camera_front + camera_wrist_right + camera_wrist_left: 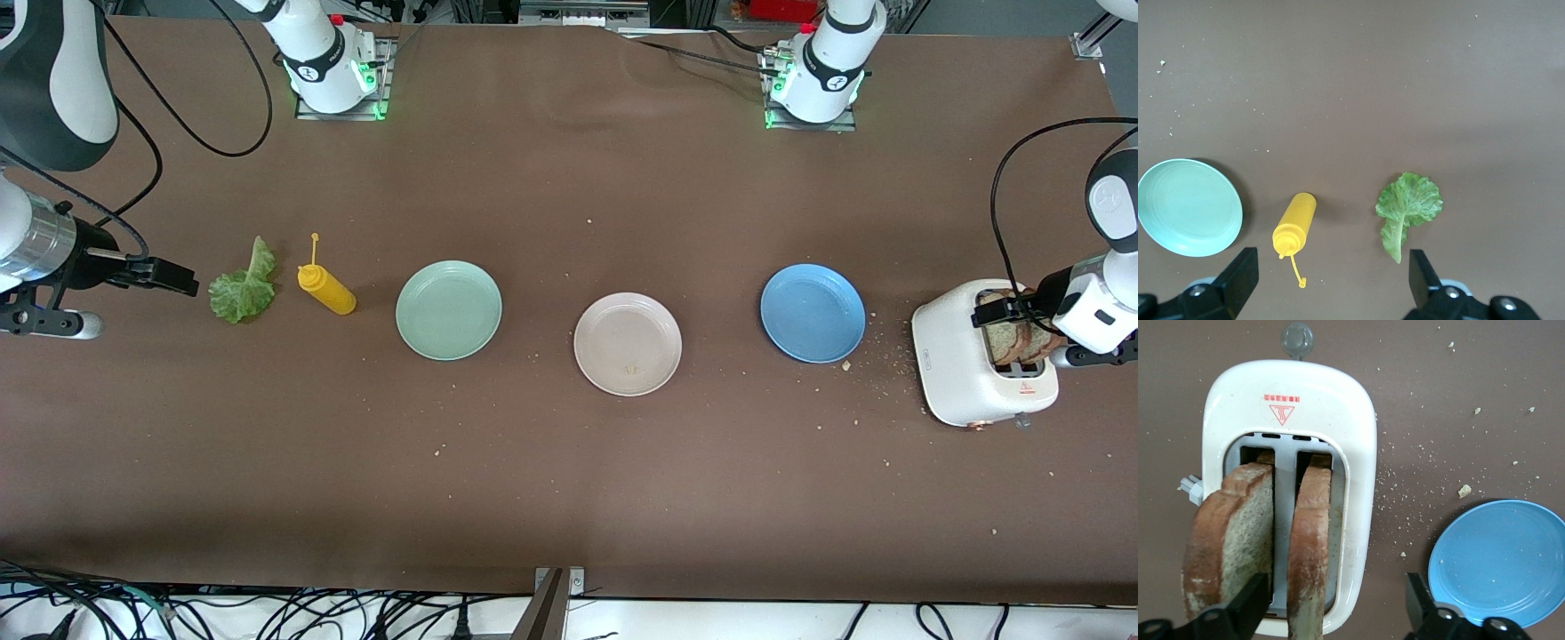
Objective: Make sandwich in beige plate with both arms
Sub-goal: 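Lower the left gripper onto a toast slice in the white toaster, then grasp the toast slice and lift it out with the left gripper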
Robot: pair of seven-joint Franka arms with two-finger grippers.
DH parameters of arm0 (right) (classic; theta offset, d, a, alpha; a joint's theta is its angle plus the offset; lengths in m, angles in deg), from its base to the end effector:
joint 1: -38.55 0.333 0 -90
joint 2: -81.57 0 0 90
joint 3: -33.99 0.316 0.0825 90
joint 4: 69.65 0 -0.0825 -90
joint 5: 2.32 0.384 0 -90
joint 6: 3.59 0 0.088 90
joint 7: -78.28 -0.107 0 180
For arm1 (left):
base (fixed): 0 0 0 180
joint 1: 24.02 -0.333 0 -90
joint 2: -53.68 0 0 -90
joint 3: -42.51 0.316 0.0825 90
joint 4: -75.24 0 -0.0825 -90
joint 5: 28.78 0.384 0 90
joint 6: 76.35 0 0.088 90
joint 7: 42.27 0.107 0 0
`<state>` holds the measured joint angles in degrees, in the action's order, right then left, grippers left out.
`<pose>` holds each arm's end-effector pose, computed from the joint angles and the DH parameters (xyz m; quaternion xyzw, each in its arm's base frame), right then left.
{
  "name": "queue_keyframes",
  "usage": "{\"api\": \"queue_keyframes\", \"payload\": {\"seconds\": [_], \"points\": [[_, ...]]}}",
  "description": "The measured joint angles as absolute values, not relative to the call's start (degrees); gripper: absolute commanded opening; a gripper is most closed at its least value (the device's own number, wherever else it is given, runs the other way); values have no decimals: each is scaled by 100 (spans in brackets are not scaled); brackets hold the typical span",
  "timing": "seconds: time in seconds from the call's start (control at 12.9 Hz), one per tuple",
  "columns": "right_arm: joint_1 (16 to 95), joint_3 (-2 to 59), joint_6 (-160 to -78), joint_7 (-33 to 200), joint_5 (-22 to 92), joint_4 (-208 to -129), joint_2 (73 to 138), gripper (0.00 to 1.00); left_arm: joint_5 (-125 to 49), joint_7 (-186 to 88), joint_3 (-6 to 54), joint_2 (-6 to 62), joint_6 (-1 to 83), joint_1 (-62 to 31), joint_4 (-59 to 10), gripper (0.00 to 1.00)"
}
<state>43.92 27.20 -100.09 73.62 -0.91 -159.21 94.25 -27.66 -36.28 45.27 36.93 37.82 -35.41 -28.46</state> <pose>0.6192 -0.0067 0.5080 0.9973 -0.0542 -0.0492 0.0023 0.6001 0.1507 0.3726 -0.9962 -0.0659 0.0565 0.0059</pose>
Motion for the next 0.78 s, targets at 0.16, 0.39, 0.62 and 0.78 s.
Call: {"api": "queue_keyframes", "payload": {"seconds": [0.16, 0.39, 0.62, 0.78], "points": [[4392, 2720, -10009, 7361, -91, -15921, 9425, 100, -2766, -3628, 4527, 3667, 3778, -3574, -2843, 3], [4391, 2720, -10009, 7361, -91, -15921, 9425, 100, -2766, -3628, 4530, 3663, 3742, -3745, -2817, 0], [4392, 2720, -10009, 7360, -91, -15921, 9425, 100, -2766, -3627, 4530, 3663, 3736, -3824, -2752, 0], [4392, 2720, -10009, 7360, -91, -15921, 9425, 100, -2766, -3628, 4526, 3662, 3672, -3824, -2622, 0]]}}
